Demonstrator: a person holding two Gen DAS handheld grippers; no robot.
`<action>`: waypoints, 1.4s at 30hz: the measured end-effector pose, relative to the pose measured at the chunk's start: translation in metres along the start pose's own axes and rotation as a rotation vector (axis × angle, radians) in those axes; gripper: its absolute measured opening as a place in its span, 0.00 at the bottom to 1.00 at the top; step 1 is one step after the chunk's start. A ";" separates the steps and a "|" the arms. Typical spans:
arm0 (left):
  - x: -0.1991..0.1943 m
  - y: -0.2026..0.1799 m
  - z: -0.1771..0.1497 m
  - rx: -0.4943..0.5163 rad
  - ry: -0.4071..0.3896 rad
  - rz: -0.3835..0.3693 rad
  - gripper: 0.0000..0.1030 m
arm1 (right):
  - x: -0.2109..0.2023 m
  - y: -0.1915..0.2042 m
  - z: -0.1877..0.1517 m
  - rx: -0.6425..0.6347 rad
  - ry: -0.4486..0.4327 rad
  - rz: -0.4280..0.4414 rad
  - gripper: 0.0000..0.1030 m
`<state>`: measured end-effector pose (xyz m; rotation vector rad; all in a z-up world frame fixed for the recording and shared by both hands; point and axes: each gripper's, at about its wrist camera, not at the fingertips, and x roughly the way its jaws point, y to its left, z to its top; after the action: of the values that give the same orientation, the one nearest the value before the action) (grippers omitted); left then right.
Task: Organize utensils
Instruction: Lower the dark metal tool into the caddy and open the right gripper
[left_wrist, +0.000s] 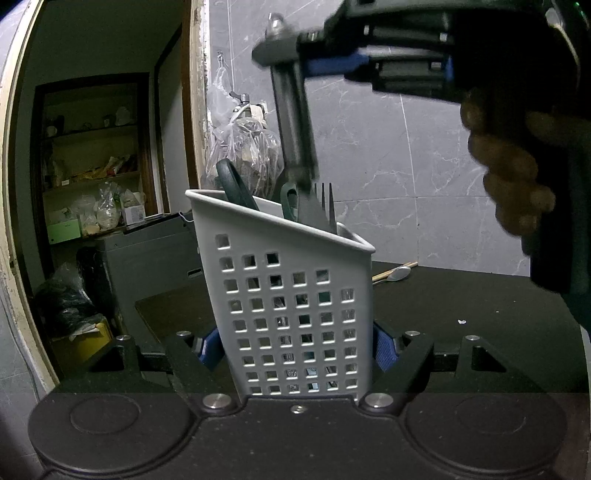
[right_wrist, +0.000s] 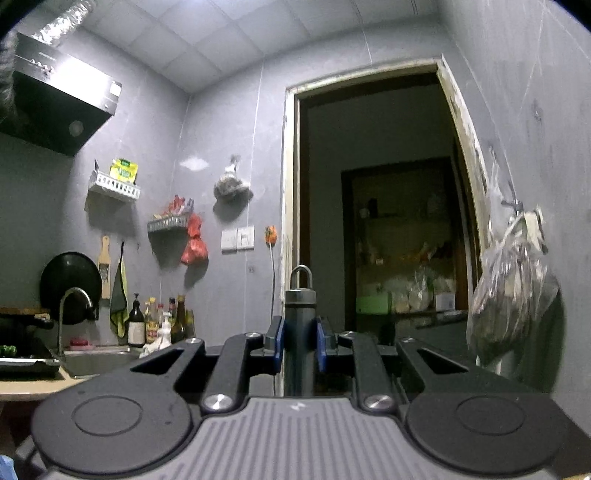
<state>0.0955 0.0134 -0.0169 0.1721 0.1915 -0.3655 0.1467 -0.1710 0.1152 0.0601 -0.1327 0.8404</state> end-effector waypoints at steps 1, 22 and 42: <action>-0.001 0.000 0.000 0.001 0.000 0.001 0.76 | 0.001 -0.001 -0.003 0.004 0.013 0.000 0.20; -0.002 0.001 -0.001 0.001 -0.001 0.004 0.76 | 0.018 -0.011 -0.050 0.070 0.172 -0.008 0.20; -0.002 0.002 -0.001 0.001 -0.002 0.003 0.76 | 0.016 -0.014 -0.056 0.088 0.191 -0.027 0.42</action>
<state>0.0946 0.0155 -0.0170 0.1727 0.1896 -0.3625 0.1732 -0.1629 0.0622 0.0642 0.0844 0.8208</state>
